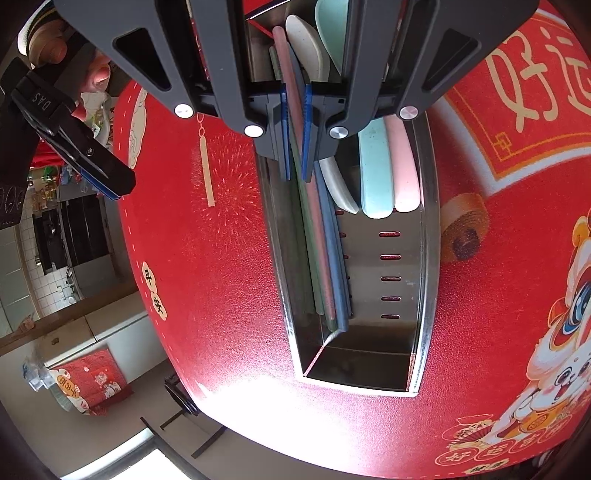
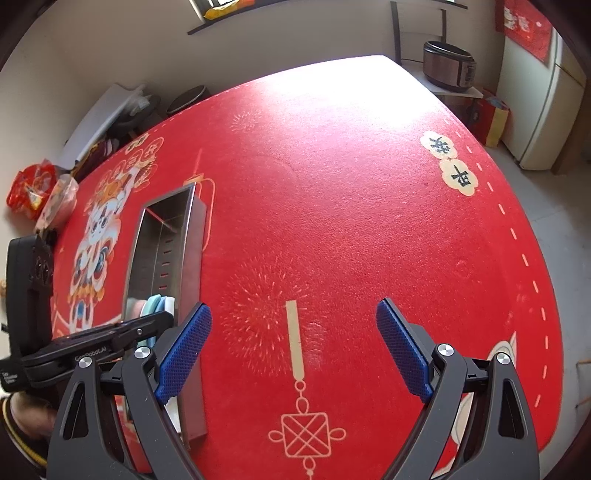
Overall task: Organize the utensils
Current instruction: 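Lower the pink chopstick into the tray and open the left tool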
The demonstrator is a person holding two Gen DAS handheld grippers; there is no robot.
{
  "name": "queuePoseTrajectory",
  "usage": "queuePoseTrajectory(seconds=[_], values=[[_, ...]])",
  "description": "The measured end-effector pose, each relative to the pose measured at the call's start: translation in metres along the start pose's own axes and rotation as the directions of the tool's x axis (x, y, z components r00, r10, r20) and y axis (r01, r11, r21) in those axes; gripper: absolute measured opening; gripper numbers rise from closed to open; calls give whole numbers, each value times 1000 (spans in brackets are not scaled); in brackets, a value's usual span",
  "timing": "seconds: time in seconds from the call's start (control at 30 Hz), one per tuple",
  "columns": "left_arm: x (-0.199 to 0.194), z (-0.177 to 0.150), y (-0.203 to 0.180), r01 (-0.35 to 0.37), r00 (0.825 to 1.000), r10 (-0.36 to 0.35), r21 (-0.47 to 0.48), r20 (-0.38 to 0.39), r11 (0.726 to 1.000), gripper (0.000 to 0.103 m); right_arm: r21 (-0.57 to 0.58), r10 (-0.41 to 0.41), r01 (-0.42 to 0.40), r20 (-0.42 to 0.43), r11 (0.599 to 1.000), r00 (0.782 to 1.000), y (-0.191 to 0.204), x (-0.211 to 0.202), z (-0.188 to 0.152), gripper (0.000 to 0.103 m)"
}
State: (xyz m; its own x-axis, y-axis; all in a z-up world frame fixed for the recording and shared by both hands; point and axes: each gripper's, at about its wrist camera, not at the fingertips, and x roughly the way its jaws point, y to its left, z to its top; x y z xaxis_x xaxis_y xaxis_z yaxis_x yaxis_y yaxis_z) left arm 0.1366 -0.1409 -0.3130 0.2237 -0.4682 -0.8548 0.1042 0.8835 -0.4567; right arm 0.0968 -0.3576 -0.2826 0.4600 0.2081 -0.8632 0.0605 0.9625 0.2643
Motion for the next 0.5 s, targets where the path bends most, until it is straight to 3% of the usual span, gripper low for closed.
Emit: queuePoseTrajectory(seconds=[0.23,0.3,0.37,0.5], values=[[-21,1,-8,-39,999,38,72,17,997,11,14,4,-5,27,1000,1000,8,-12,3,88],[-39,0,-12,-61,997,55,117,55,991,23,11,13,-14,37,1000,999,13,-18,5,88],[-60,0,-15,-85,992,70,153,105,985,44,-3,21,-21,54,1000,998,21,-26,8,88],[-109,-2,-16,-125,974,82,202,210,971,68,-42,34,-30,102,999,994,40,-46,16,88]])
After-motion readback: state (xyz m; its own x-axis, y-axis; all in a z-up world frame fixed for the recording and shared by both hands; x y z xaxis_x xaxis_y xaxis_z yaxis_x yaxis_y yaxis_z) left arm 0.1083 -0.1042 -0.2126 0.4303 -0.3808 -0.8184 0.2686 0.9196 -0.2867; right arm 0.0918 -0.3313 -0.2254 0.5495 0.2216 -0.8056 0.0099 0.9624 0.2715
